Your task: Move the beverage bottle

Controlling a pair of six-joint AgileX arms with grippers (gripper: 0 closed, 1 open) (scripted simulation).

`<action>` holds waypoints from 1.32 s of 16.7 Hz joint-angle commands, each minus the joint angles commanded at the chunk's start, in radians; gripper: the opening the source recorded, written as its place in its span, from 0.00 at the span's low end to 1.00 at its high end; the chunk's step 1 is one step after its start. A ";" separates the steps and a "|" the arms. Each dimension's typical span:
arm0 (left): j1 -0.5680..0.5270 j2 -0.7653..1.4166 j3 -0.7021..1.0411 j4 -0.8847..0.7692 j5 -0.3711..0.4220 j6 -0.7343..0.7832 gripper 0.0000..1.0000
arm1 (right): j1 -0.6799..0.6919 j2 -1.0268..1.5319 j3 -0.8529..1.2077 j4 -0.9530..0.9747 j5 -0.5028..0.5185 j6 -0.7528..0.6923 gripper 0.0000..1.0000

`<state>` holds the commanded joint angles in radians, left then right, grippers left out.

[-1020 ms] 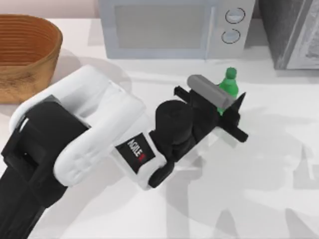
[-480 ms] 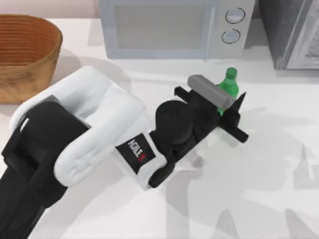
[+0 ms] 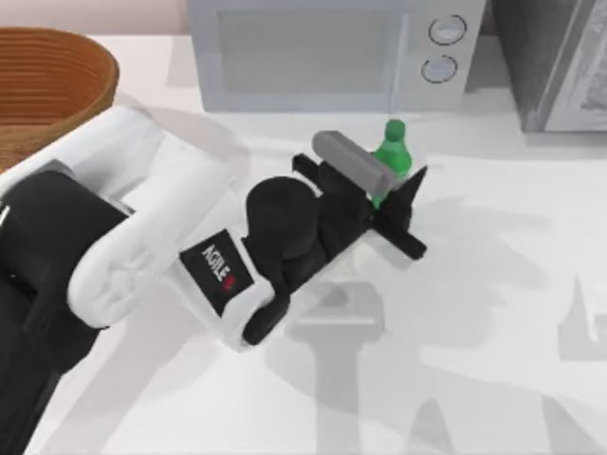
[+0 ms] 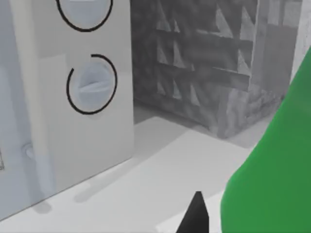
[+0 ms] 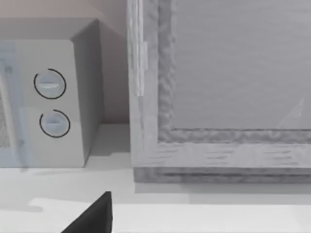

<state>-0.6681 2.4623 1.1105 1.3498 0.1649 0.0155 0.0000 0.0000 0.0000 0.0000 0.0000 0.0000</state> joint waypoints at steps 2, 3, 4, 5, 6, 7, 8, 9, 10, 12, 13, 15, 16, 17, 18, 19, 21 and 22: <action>0.106 -0.039 -0.079 0.037 0.107 0.004 0.00 | 0.000 0.000 0.000 0.000 0.000 0.000 1.00; 0.169 -0.062 -0.125 0.058 0.171 0.006 0.00 | 0.000 0.000 0.000 0.000 0.000 0.000 1.00; 0.238 -0.088 -0.175 0.080 0.240 0.009 0.00 | 0.000 0.000 0.000 0.000 0.000 0.000 1.00; 0.311 -0.115 -0.226 0.102 0.311 0.011 0.00 | 0.000 0.000 0.000 0.000 0.000 0.000 1.00; 0.386 -0.144 -0.280 0.124 0.384 0.014 0.00 | 0.000 0.000 0.000 0.000 0.000 0.000 1.00; 0.461 -0.174 -0.333 0.145 0.457 0.016 0.00 | 0.000 0.000 0.000 0.000 0.000 0.000 1.00; 0.534 -0.204 -0.386 0.166 0.529 0.019 0.00 | 0.000 0.000 0.000 0.000 0.000 0.000 1.00; 0.602 -0.233 -0.437 0.185 0.596 0.021 0.00 | 0.000 0.000 0.000 0.000 0.000 0.000 1.00; 0.664 -0.261 -0.485 0.202 0.656 0.023 0.00 | 0.000 0.000 0.000 0.000 0.000 0.000 1.00; 0.760 -0.309 -0.564 0.231 0.752 0.027 0.00 | 0.000 0.000 0.000 0.000 0.000 0.000 1.00; 0.792 -0.328 -0.594 0.242 0.784 0.028 0.00 | 0.000 0.000 0.000 0.000 0.000 0.000 1.00; 0.824 -0.349 -0.625 0.252 0.816 0.030 0.00 | 0.000 0.000 0.000 0.000 0.000 0.000 1.00; 0.826 -0.350 -0.627 0.253 0.817 0.030 0.00 | 0.000 0.000 0.000 0.000 0.000 0.000 1.00; 0.826 -0.350 -0.627 0.253 0.817 0.030 0.00 | 0.000 0.000 0.000 0.000 0.000 0.000 1.00; 0.826 -0.350 -0.627 0.253 0.817 0.030 0.00 | 0.000 0.000 0.000 0.000 0.000 0.000 1.00; 0.818 -0.343 -0.626 0.249 0.820 0.026 0.00 | 0.000 0.000 0.000 0.000 0.000 0.000 1.00; 0.801 -0.325 -0.610 0.260 0.802 0.026 0.00 | 0.000 0.000 0.000 0.000 0.000 0.000 1.00; 0.782 -0.302 -0.587 0.268 0.783 0.026 0.00 | 0.000 0.000 0.000 0.000 0.000 0.000 1.00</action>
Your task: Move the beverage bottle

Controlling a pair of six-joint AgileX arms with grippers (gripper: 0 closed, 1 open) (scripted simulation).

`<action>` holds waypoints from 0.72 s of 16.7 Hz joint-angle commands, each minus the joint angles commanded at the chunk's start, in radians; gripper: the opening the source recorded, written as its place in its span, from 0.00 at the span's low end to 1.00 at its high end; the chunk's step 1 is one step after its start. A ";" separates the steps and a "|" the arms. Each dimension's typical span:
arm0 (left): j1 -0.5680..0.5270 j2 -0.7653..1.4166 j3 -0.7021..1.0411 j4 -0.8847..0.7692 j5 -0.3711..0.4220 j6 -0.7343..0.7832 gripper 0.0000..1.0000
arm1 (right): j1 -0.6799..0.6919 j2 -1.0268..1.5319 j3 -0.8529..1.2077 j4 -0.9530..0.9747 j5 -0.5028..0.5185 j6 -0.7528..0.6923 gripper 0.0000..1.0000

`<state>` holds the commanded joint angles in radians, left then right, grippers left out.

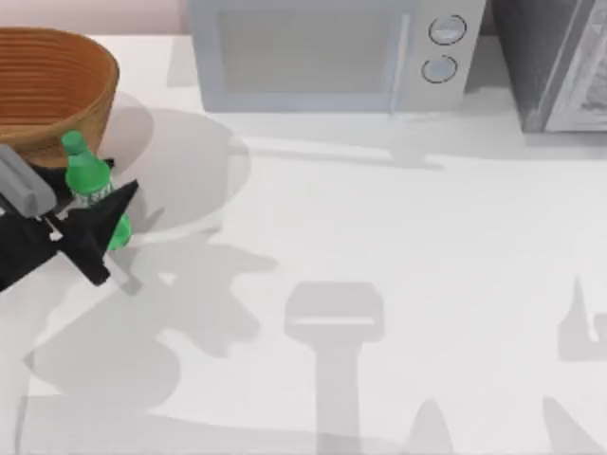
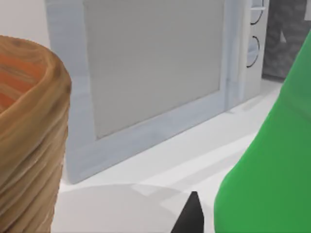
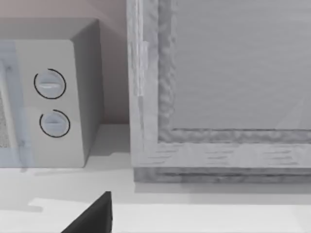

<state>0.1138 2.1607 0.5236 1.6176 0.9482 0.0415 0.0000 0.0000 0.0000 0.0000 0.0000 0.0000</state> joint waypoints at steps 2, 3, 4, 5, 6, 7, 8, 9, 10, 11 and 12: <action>-0.035 0.074 0.054 0.013 -0.039 -0.001 0.00 | 0.000 0.000 0.000 0.000 0.000 0.000 1.00; -0.056 0.112 0.084 0.020 -0.062 -0.002 0.00 | 0.000 0.000 0.000 0.000 0.000 0.000 1.00; -0.078 0.140 0.108 0.025 -0.086 -0.002 0.00 | 0.000 0.000 0.000 0.000 0.000 0.000 1.00; -0.096 0.158 0.126 0.031 -0.103 -0.003 0.00 | 0.000 0.000 0.000 0.000 0.000 0.000 1.00; -0.103 0.165 0.133 0.035 -0.110 -0.004 0.00 | 0.000 0.000 0.000 0.000 0.000 0.000 1.00; -0.103 0.166 0.133 0.035 -0.110 -0.004 0.00 | 0.000 0.000 0.000 0.000 0.000 0.000 1.00; -0.103 0.166 0.133 0.035 -0.110 -0.004 0.00 | 0.000 0.000 0.000 0.000 0.000 0.000 1.00; -0.103 0.166 0.133 0.035 -0.110 -0.004 0.00 | 0.000 0.000 0.000 0.000 0.000 0.000 1.00; -0.103 0.166 0.133 0.035 -0.110 -0.004 0.08 | 0.000 0.000 0.000 0.000 0.000 0.000 1.00; -0.103 0.166 0.133 0.035 -0.110 -0.004 0.15 | 0.000 0.000 0.000 0.000 0.000 0.000 1.00; -0.103 0.166 0.133 0.035 -0.110 -0.004 0.23 | 0.000 0.000 0.000 0.000 0.000 0.000 1.00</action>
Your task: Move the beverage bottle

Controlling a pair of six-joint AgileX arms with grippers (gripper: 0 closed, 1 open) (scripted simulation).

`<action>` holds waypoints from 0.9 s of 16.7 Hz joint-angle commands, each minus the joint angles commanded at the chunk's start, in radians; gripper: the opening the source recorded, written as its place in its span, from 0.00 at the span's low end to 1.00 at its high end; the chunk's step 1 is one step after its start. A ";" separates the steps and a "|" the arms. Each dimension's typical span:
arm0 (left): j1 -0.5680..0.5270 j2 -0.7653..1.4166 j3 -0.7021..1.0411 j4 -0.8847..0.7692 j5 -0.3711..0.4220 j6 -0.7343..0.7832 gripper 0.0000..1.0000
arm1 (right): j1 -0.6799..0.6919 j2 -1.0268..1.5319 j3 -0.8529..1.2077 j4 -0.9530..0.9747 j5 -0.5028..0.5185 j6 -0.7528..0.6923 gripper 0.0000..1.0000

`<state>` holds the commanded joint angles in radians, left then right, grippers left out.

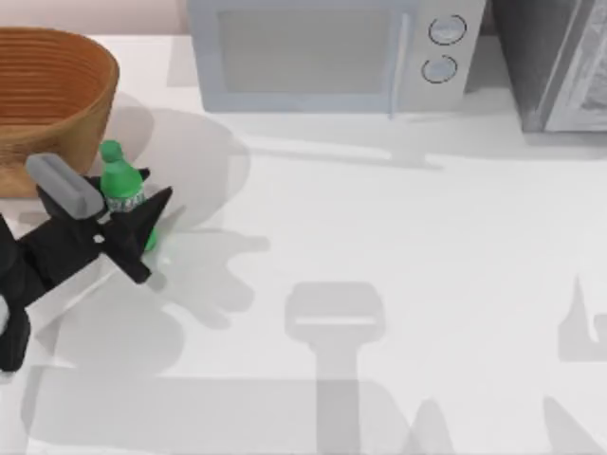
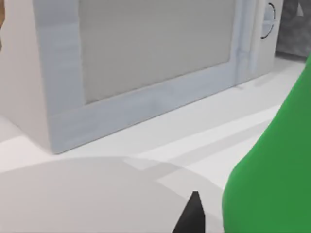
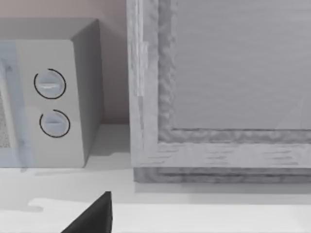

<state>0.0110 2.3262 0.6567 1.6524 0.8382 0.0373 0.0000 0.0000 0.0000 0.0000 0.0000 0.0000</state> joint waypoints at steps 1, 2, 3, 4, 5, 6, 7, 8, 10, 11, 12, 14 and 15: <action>0.000 0.000 0.000 0.000 0.000 0.000 0.30 | 0.000 0.000 0.000 0.000 0.000 0.000 1.00; 0.000 0.000 0.000 0.000 0.000 0.000 0.38 | 0.000 0.000 0.000 0.000 0.000 0.000 1.00; 0.000 0.000 0.000 0.000 0.000 0.000 0.45 | 0.000 0.000 0.000 0.000 0.000 0.000 1.00; 0.000 0.000 0.000 0.000 0.000 0.000 0.53 | 0.000 0.000 0.000 0.000 0.000 0.000 1.00; 0.000 0.000 0.000 0.000 0.000 0.000 0.60 | 0.000 0.000 0.000 0.000 0.000 0.000 1.00; 0.000 0.000 0.000 0.000 0.000 0.000 0.68 | 0.000 0.000 0.000 0.000 0.000 0.000 1.00; 0.000 0.000 0.000 0.000 0.000 0.000 0.75 | 0.000 0.000 0.000 0.000 0.000 0.000 1.00; 0.000 0.000 0.000 0.000 0.000 0.000 0.83 | 0.000 0.000 0.000 0.000 0.000 0.000 1.00; 0.000 0.000 0.000 0.000 0.000 0.000 0.98 | 0.000 0.000 0.000 0.000 0.000 0.000 1.00; 0.000 0.000 0.000 0.000 0.000 0.000 1.00 | 0.000 0.000 0.000 0.000 0.000 0.000 1.00; 0.000 0.000 0.000 0.000 0.000 0.000 1.00 | 0.000 0.000 0.000 0.000 0.000 0.000 1.00; 0.000 0.000 0.000 0.000 0.000 0.000 1.00 | 0.000 0.000 0.000 0.000 0.000 0.000 1.00; 0.000 0.000 0.000 0.000 0.000 0.000 1.00 | 0.000 0.000 0.000 0.000 0.000 0.000 1.00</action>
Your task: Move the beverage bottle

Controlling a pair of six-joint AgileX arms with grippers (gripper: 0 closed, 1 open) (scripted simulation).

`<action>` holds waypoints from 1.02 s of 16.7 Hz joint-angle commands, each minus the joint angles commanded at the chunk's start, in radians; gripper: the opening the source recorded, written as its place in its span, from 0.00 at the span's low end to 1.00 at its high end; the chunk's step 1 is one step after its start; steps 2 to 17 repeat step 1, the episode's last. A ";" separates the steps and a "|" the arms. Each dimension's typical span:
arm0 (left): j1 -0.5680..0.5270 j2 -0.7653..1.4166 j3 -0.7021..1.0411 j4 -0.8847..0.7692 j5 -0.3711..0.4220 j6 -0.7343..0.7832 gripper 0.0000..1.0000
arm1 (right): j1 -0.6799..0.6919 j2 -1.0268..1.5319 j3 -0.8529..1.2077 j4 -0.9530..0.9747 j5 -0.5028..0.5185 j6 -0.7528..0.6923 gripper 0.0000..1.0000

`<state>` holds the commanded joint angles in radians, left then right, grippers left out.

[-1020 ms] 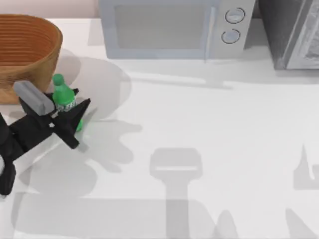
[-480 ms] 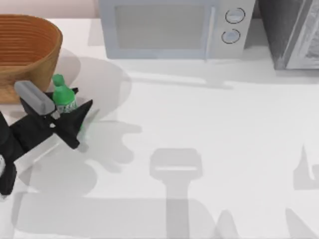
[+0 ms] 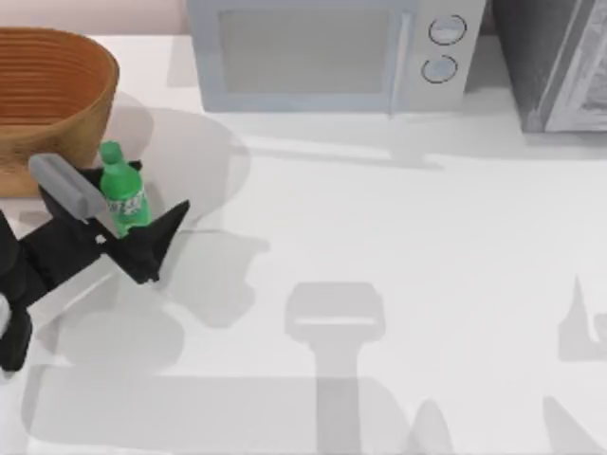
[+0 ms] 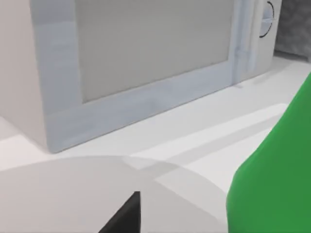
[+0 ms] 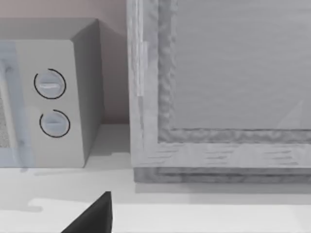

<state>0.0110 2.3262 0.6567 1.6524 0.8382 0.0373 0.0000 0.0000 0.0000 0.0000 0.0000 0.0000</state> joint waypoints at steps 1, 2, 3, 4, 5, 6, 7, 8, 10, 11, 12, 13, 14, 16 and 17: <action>0.000 0.000 0.000 0.000 0.000 0.000 1.00 | 0.000 0.000 0.000 0.000 0.000 0.000 1.00; 0.000 0.000 0.000 0.000 0.000 0.000 1.00 | 0.000 0.000 0.000 0.000 0.000 0.000 1.00; 0.000 0.000 0.000 0.000 0.000 0.000 1.00 | 0.000 0.000 0.000 0.000 0.000 0.000 1.00; 0.000 0.000 0.000 0.000 0.000 0.000 1.00 | 0.000 0.000 0.000 0.000 0.000 0.000 1.00; 0.000 0.000 0.000 0.000 0.000 0.000 1.00 | 0.000 0.000 0.000 0.000 0.000 0.000 1.00; 0.000 0.000 0.000 0.000 0.000 0.000 1.00 | 0.000 0.000 0.000 0.000 0.000 0.000 1.00; 0.000 0.000 0.000 0.000 0.000 0.000 1.00 | 0.000 0.000 0.000 0.000 0.000 0.000 1.00; 0.000 0.000 0.000 0.000 0.000 0.000 1.00 | 0.000 0.000 0.000 0.000 0.000 0.000 1.00; 0.000 0.000 0.000 0.000 0.000 0.000 1.00 | 0.000 0.000 0.000 0.000 0.000 0.000 1.00; 0.000 0.000 0.000 0.000 0.000 0.000 1.00 | 0.000 0.000 0.000 0.000 0.000 0.000 1.00; 0.000 0.000 0.000 0.000 0.000 0.000 1.00 | 0.000 0.000 0.000 0.000 0.000 0.000 1.00; 0.000 0.000 0.000 0.000 0.000 0.000 1.00 | 0.000 0.000 0.000 0.000 0.000 0.000 1.00; 0.000 0.000 0.000 0.000 0.000 0.000 1.00 | 0.000 0.000 0.000 0.000 0.000 0.000 1.00; 0.000 0.000 0.000 0.000 0.000 0.000 1.00 | 0.000 0.000 0.000 0.000 0.000 0.000 1.00; 0.000 0.000 0.000 0.000 0.000 0.000 1.00 | 0.000 0.000 0.000 0.000 0.000 0.000 1.00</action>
